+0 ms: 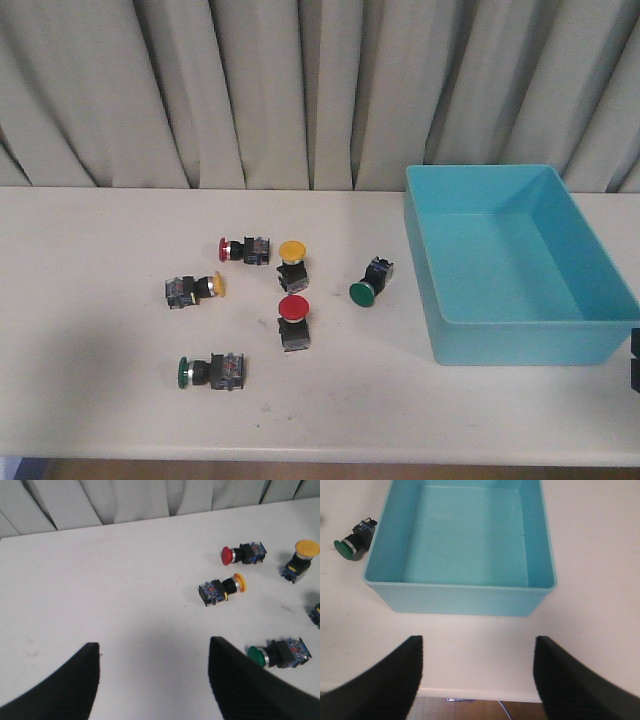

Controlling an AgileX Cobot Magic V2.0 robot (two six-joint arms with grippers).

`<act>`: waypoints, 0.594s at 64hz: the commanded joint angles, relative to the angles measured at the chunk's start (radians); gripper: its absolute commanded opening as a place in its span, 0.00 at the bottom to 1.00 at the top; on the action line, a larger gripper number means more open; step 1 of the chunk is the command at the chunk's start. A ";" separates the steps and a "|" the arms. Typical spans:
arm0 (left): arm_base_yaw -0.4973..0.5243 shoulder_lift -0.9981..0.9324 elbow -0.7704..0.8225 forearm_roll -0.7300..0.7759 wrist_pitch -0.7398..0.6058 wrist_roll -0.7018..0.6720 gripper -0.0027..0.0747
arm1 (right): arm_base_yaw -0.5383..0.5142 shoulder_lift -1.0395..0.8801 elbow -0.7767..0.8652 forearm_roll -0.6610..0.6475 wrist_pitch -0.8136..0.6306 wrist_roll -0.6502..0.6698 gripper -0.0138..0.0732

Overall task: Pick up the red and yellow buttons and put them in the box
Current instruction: 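Lower the left gripper onto the red-capped button and close it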

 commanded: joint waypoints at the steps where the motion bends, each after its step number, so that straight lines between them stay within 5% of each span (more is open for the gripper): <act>1: -0.044 0.046 -0.028 -0.031 -0.072 0.047 0.77 | -0.003 0.009 -0.031 -0.004 -0.059 -0.013 0.85; 23: -0.312 0.302 -0.176 -0.161 0.039 0.492 0.74 | -0.003 0.014 -0.031 -0.003 -0.059 -0.013 0.82; 38: -0.369 0.536 -0.317 -0.329 0.094 0.802 0.73 | -0.003 0.014 -0.031 -0.003 -0.059 -0.013 0.78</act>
